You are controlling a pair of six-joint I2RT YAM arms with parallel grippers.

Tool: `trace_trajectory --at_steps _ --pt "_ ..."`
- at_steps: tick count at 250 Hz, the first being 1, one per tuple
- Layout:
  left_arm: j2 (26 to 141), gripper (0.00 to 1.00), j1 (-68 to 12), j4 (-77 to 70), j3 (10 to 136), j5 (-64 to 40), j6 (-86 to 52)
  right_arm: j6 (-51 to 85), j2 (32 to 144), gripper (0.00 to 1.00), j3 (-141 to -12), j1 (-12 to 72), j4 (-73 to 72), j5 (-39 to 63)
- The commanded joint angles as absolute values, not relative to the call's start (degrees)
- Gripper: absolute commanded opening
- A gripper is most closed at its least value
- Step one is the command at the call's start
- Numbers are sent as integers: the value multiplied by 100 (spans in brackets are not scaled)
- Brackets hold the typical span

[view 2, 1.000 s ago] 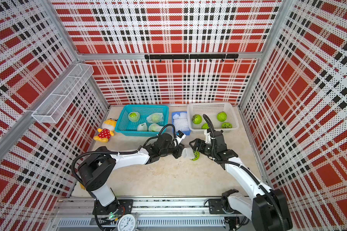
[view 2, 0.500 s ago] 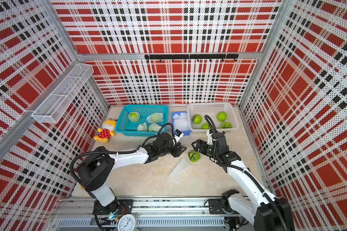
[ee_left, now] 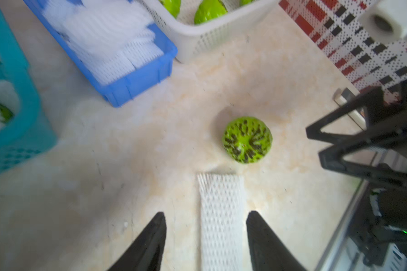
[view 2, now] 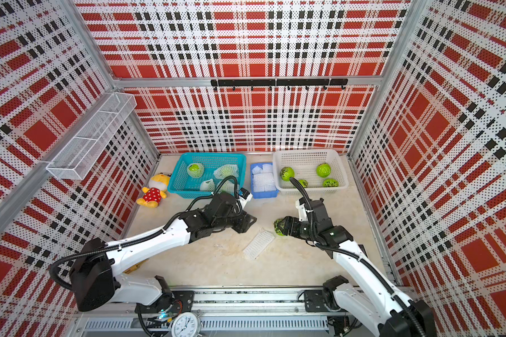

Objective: Sleeve custard apples in foam nets
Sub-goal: Pick up the foam net from the center of the board.

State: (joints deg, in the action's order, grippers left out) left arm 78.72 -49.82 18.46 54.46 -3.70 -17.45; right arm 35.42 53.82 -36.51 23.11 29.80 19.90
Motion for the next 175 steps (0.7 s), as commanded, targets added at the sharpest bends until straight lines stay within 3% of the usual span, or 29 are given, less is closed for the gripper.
trace_trajectory --at_steps 1,21,59,79,175 --pt "7591 59 -5219 2794 5162 -489 -2911 3583 5386 76 -3573 2390 2816 1902" --pt "7504 65 -5382 2795 4942 -756 -3589 3579 5455 77 -3585 2399 2728 1866" --pt "7461 88 -5752 2386 4592 -1073 -4385 3498 5585 78 -3633 2434 2616 1872" --pt "7515 93 -5836 2224 4471 -1139 -4551 3488 5581 78 -3639 2448 2584 1868" --pt "7791 92 -5854 280 3650 -1814 -6270 3328 5486 79 -3657 2461 2602 1793"
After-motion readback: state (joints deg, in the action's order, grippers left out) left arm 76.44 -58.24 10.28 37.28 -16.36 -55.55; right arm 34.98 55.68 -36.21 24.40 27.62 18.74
